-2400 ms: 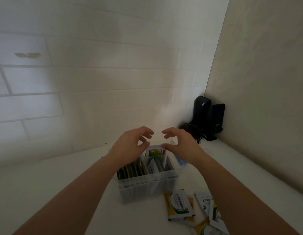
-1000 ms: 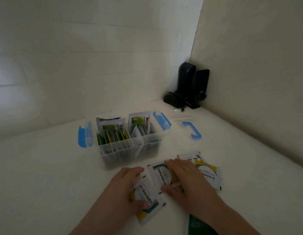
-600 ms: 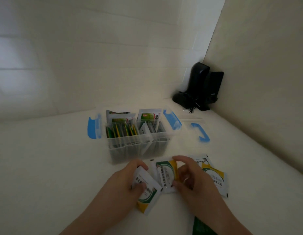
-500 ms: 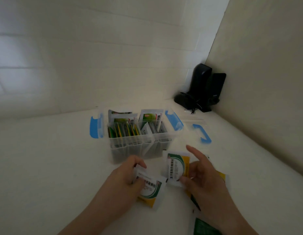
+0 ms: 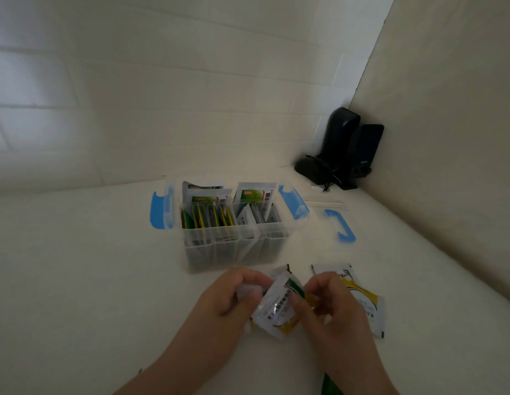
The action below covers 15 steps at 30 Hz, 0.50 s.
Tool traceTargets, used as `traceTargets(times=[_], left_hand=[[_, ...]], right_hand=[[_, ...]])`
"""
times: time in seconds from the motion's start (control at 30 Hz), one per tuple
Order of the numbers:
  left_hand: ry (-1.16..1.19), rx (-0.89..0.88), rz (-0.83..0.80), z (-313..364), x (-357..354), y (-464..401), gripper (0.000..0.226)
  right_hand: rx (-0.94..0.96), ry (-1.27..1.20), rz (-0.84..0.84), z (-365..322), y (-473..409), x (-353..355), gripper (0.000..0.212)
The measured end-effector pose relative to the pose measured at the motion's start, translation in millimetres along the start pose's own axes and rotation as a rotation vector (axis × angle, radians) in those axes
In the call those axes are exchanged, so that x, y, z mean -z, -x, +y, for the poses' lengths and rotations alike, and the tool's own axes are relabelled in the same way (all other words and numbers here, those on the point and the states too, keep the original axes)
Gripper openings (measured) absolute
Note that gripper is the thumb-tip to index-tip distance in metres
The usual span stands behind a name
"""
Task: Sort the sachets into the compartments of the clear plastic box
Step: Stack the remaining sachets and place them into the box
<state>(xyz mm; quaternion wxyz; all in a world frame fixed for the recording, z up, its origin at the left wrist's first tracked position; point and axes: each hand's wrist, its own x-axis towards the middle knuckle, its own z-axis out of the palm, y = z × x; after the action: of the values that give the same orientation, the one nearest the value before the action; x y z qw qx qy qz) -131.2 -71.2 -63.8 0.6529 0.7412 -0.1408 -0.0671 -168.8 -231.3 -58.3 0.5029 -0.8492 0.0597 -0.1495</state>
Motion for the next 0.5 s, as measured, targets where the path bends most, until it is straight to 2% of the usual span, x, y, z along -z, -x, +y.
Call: traceTargets(times=[0.07, 0.17, 0.33, 0.5], left_hand=[[0.054, 0.016, -0.05, 2.8, -2.7, 1.7, 0.01], [0.07, 0.042, -0.069, 2.9, -6.3, 4.0, 0.032], [-0.043, -0.082, -0.01, 0.3, -2.8, 1.3, 0.04], [-0.176, -0.159, 0.05, -5.5, 9.4, -5.2, 0.047]], right_hand=[[-0.019, 0.02, 0.037, 0.0, -2.2, 4.6, 0.021], [-0.088, -0.034, 0.047, -0.1, -4.0, 3.2, 0.022], [-0.028, 0.098, -0.045, 0.1, -4.0, 5.0, 0.023], [0.02, 0.264, -0.088, 8.5, -16.6, 44.3, 0.021]])
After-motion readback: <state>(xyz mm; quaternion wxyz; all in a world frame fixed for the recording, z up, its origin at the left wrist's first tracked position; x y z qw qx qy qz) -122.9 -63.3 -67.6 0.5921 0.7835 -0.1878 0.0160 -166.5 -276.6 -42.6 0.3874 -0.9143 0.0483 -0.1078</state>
